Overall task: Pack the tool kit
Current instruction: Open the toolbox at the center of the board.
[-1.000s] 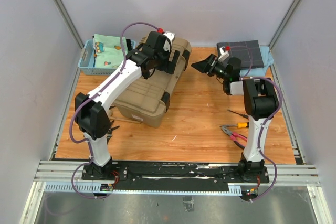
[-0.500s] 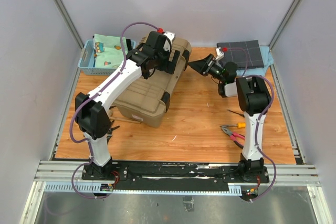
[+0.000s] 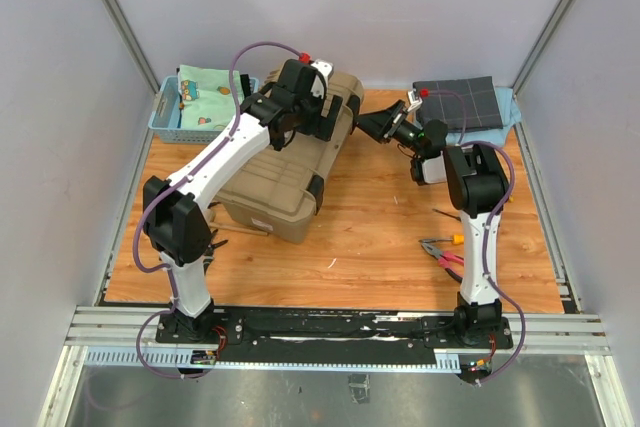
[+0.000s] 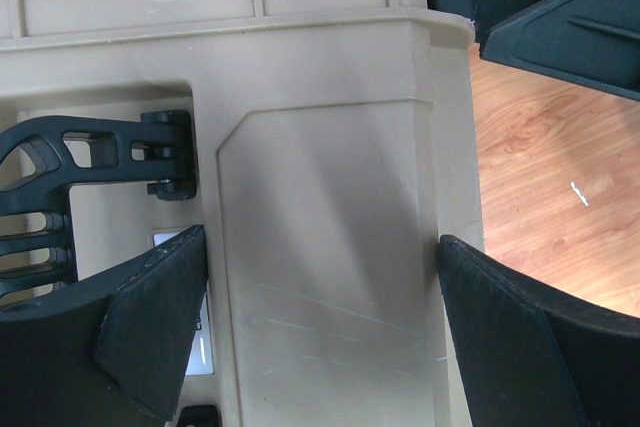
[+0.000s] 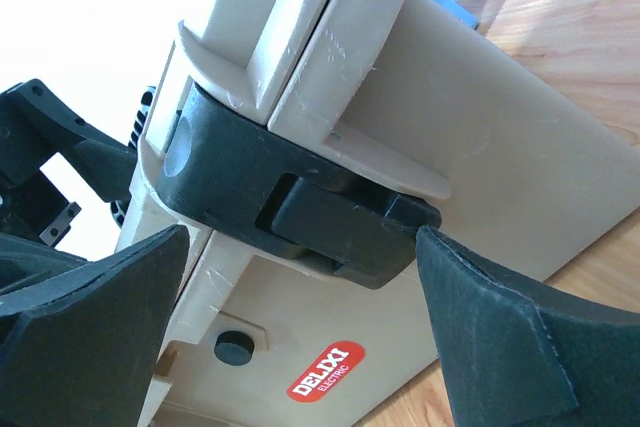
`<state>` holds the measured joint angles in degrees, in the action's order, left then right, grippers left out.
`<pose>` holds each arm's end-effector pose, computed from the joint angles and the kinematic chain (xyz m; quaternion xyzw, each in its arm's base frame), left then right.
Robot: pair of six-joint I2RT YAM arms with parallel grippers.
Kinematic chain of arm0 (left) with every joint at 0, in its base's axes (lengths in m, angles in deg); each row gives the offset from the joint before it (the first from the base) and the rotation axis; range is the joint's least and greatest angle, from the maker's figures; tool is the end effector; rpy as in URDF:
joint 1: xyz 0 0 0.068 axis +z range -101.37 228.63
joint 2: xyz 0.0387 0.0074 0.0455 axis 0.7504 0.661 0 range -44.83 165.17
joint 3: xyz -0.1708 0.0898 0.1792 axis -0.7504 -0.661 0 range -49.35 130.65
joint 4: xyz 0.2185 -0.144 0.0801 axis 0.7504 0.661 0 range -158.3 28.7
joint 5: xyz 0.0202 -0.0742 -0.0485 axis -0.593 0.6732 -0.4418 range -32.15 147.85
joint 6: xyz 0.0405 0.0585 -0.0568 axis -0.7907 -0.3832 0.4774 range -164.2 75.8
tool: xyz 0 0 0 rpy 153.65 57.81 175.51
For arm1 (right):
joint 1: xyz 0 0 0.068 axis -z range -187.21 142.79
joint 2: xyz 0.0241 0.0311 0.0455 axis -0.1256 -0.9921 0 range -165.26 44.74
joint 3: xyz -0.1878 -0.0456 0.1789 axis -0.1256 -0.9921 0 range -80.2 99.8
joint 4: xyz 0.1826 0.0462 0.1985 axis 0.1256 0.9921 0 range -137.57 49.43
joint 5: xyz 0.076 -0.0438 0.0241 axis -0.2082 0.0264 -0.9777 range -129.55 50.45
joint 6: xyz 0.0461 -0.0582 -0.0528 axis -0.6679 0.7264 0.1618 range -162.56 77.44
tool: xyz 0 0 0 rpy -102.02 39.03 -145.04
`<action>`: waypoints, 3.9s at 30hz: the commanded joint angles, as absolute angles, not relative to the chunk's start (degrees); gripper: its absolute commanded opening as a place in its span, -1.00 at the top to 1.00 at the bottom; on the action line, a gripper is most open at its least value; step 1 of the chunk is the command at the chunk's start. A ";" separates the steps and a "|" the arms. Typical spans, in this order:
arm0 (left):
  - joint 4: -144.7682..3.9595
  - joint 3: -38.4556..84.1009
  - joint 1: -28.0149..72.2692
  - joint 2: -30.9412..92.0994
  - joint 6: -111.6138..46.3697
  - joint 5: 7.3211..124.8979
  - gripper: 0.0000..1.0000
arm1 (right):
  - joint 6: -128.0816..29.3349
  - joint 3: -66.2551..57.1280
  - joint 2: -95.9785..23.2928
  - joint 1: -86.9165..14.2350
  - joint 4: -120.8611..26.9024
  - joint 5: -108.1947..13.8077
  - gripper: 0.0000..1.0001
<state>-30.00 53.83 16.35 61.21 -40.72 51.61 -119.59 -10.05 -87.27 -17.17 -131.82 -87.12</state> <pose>0.4002 -0.2422 0.3028 0.2043 0.8862 -0.0796 0.4081 0.4663 0.1429 0.1524 0.0020 0.6095 0.6861 0.3972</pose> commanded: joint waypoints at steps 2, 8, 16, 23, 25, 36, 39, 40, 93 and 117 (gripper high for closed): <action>-19.93 50.44 16.90 68.02 -42.80 51.46 -0.84 | -123.14 -5.45 -87.82 -19.63 -137.05 -88.67 -0.92; -20.00 50.62 16.90 68.50 -42.92 51.35 -0.84 | -124.38 -5.09 -89.86 -20.17 -136.96 -89.21 -0.92; -19.95 50.87 16.90 69.20 -43.32 51.70 -0.83 | -125.53 -2.36 -94.15 -20.50 -136.89 -89.26 -0.92; -19.87 51.63 16.90 70.53 -43.47 52.87 -0.82 | -126.60 0.75 -95.63 -20.99 -137.04 -89.75 -0.91; -19.87 51.83 16.90 70.87 -43.46 53.13 -0.81 | -127.11 1.75 -95.45 -21.16 -137.13 -90.45 -0.90; -19.87 52.32 16.51 71.63 -43.95 55.10 -0.80 | -130.26 10.96 -97.66 -23.81 -137.32 -95.48 -0.93; -19.87 52.59 16.02 71.72 -44.19 55.46 -0.80 | -131.34 13.90 -99.46 -24.13 -137.32 -96.00 -0.94; -19.91 52.59 15.83 71.72 -44.27 55.47 -0.80 | -131.82 15.30 -100.31 -24.20 -137.31 -96.16 -0.94; -19.17 54.84 13.56 75.87 -47.27 60.39 -0.73 | -134.37 33.47 -110.72 -21.63 -137.73 -90.88 -0.66; -19.26 51.43 13.56 74.81 -47.62 59.78 -0.70 | -127.18 27.10 -97.05 -19.48 -138.62 -90.62 -0.37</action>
